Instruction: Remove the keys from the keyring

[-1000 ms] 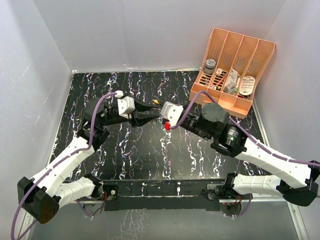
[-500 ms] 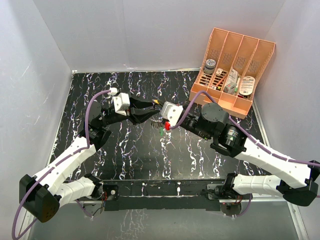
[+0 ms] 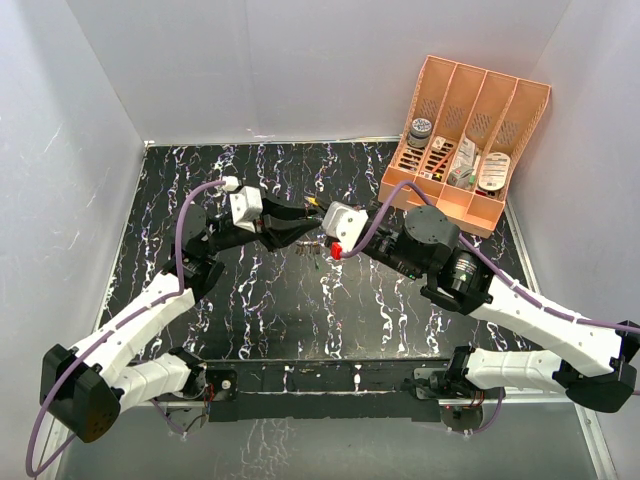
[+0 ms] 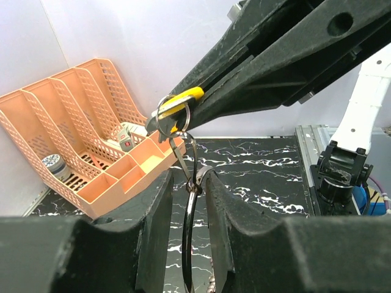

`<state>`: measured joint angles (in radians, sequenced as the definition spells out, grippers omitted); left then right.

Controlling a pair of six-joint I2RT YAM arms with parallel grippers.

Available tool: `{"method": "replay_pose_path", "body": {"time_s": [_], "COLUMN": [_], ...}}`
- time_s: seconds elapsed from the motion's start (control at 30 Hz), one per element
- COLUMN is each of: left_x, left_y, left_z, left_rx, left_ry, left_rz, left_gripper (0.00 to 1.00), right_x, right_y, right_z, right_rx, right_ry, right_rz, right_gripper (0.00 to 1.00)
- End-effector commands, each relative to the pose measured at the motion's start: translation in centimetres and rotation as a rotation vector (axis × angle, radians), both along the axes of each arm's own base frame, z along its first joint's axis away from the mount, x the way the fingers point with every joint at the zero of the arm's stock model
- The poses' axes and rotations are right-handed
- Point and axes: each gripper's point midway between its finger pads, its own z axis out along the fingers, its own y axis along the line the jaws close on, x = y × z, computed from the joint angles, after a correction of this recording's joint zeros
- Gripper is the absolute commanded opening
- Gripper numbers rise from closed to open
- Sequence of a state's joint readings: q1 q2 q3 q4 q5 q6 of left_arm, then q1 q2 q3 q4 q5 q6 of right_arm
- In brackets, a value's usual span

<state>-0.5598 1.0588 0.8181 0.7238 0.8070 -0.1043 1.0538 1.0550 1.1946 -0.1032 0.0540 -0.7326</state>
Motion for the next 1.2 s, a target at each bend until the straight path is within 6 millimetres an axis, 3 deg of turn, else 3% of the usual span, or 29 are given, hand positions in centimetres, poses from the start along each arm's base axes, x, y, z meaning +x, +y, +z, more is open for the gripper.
{"method": "replay_pose_path", "body": {"time_s": [0.0, 0.37, 0.67, 1.17], "left_x": [-0.3, -0.2, -0.7, -0.9], "left_y": [0.4, 1.6, 1.5, 1.3], "left_z": [0.6, 2.3, 2.8, 2.4], "left_rx": [-0.015, -0.117, -0.136, -0.131], "left_ry": [-0.032, -0.067, -0.065, -0.06], "left_rz": [0.013, 0.088, 0.056, 0.037], "left_gripper": [0.26, 0.28, 0.32, 0.19], "right_x": [-0.1, 0.0, 0.1, 0.2], "right_y": [-0.6, -0.7, -0.5, -0.3], "right_z": [3.2, 2.9, 2.9, 2.8], "right_rx": [0.097, 0.091, 0.091, 0.091], "right_ry": [-0.064, -0.06, -0.06, -0.06], "right_rz": [-0.015, -0.02, -0.019, -0.02], "right_gripper": [0.0, 0.0, 0.0, 0.0]}}
